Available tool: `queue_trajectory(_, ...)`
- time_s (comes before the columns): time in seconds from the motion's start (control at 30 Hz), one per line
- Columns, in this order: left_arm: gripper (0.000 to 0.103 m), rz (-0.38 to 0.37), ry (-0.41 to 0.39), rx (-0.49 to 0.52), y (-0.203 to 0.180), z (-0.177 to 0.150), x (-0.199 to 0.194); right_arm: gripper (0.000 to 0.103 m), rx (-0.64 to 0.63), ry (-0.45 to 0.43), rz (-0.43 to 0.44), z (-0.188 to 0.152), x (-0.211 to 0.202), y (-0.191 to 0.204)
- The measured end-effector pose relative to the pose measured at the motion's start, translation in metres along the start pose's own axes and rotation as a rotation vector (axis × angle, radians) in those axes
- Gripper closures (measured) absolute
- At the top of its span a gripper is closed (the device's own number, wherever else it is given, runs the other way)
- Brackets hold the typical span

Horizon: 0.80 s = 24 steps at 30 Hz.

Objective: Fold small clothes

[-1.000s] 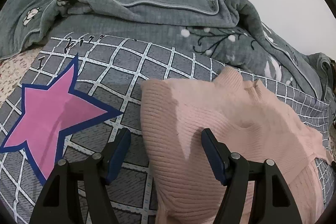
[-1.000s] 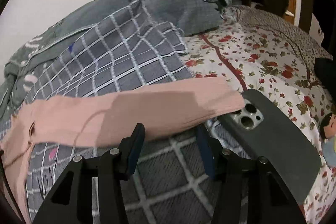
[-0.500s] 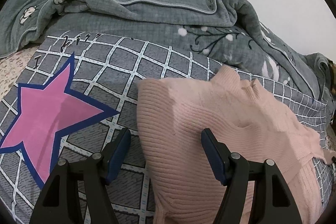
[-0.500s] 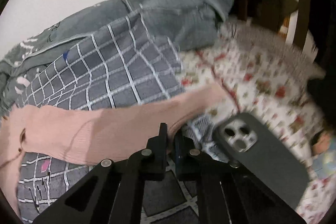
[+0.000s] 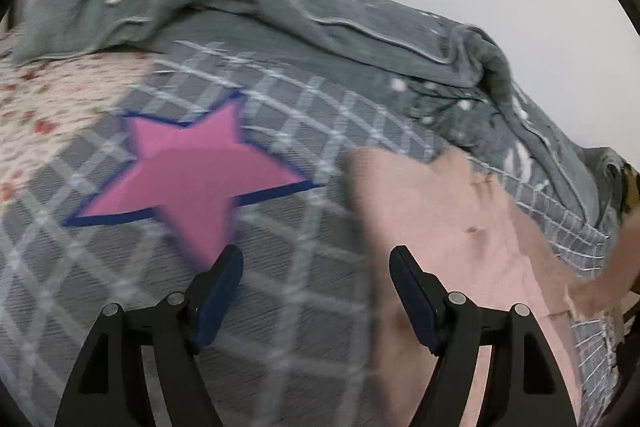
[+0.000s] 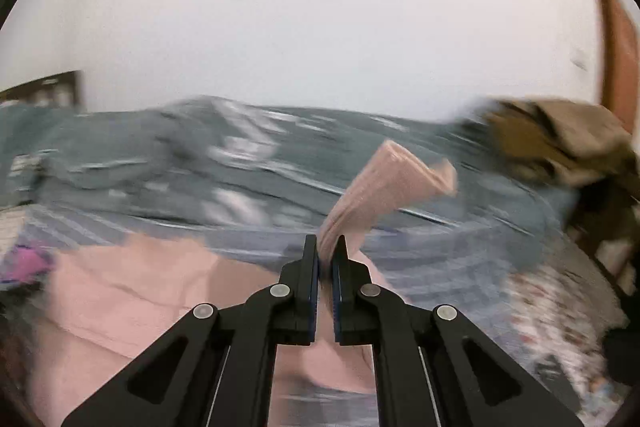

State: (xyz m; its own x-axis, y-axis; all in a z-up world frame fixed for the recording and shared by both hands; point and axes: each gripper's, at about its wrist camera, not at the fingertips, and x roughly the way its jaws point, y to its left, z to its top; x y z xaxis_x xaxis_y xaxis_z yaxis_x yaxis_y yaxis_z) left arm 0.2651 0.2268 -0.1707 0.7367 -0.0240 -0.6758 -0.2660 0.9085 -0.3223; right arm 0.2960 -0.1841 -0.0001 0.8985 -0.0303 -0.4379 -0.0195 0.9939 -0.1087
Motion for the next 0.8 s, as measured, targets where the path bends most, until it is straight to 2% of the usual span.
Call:
queue_trajectory(0.13, 0.029, 0.022, 0.014, -0.021, 0.036, -0.012, -0.027, 0.097, -0.052, 0.034, 0.200, -0.004, 0.018, 0.118)
queue_trajectory(0.23, 0.029, 0.035, 0.022, 0.006, 0.049, -0.020, -0.039, 0.096, -0.081, 0.138, 0.375, -0.038, 0.040, 0.199)
queue_trajectory(0.3, 0.028, 0.036, 0.022, 0.009, 0.055, -0.022, -0.044, 0.080, -0.106, 0.221, 0.470, -0.060, 0.050, 0.226)
queue_trajectory(0.37, 0.028, 0.024, 0.024, 0.023, 0.055, -0.024, -0.048, 0.078, -0.126, 0.277, 0.519, -0.078, 0.048, 0.235)
queue_trajectory(0.43, 0.028, 0.008, 0.028, 0.049, 0.047, -0.025, -0.048, 0.075, -0.148, 0.268, 0.505, -0.085, 0.040, 0.227)
queue_trajectory(0.5, 0.028, -0.025, 0.039, 0.076, 0.033, -0.024, -0.046, 0.063, -0.143, 0.237, 0.449, -0.088, 0.028, 0.196)
queue_trajectory(0.57, 0.028, -0.070, 0.050, 0.097, 0.019, -0.025, -0.044, 0.057, -0.113, 0.211, 0.401, -0.089, 0.024, 0.162)
queue_trajectory(0.67, 0.028, -0.124, 0.067, 0.127, -0.010, -0.021, -0.033, 0.056, -0.101, 0.206, 0.264, -0.093, 0.027, 0.102)
queue_trajectory(0.8, 0.030, -0.187, 0.080, 0.138, -0.044, -0.016, -0.016, 0.056, -0.081, 0.276, 0.109, -0.107, 0.051, 0.031)
